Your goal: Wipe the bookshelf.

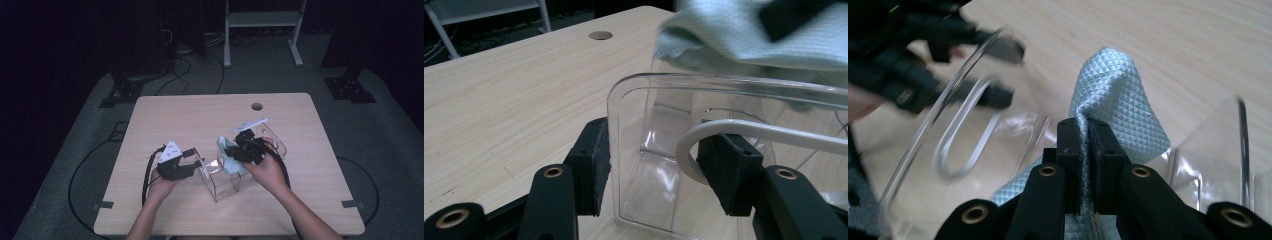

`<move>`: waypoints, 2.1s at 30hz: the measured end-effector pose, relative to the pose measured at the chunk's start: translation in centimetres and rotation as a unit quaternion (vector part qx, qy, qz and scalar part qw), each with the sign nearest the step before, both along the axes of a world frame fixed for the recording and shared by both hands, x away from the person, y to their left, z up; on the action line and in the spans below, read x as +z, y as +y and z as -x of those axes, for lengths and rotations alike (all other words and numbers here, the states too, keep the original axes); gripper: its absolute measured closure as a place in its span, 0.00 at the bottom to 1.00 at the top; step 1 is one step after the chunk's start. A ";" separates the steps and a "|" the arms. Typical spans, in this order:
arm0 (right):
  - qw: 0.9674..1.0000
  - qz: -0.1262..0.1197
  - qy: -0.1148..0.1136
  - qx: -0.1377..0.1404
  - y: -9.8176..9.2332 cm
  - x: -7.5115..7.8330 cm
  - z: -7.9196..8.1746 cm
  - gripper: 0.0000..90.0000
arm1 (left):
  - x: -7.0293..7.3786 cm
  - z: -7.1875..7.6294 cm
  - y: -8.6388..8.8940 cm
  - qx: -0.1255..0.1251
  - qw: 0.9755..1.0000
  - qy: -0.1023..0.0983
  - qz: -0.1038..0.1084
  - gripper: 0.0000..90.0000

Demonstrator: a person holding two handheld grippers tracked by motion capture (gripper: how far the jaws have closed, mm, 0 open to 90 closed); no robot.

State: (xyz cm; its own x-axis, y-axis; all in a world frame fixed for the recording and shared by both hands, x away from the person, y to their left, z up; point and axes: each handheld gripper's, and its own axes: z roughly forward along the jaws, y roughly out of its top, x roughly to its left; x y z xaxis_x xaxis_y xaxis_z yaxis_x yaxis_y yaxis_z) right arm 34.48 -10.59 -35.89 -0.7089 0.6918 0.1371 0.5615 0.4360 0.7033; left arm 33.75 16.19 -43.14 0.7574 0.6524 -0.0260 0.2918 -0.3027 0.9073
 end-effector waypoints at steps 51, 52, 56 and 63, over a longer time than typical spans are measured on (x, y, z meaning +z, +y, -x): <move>0.995 -0.092 -0.040 -0.020 -6.1 -6.6 7.7 0.93 | 0.2 0.4 -0.5 -0.035 0.999 0.007 0.002 0.51; 0.995 -0.091 -0.041 -0.022 -6.3 -6.6 7.5 0.93 | 0.2 0.4 -0.4 -0.037 0.999 0.008 0.004 0.51; 0.993 -0.101 -0.040 -0.054 -7.9 -6.8 6.3 0.93 | 0.1 0.6 -0.9 -0.062 0.998 0.007 0.004 0.55; 0.993 -0.104 -0.035 -0.048 -8.0 -6.7 6.8 0.93 | 0.2 0.7 -1.3 -0.069 0.998 0.002 -0.007 0.56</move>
State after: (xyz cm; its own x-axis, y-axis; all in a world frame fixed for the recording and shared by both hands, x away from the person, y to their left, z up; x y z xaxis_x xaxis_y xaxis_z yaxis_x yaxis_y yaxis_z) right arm 27.70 -18.61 -42.62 -0.6537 0.7185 0.2374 0.5404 0.2236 0.8112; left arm 33.05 14.91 -42.98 0.8395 0.5430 -0.0208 0.2507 -0.3530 0.9014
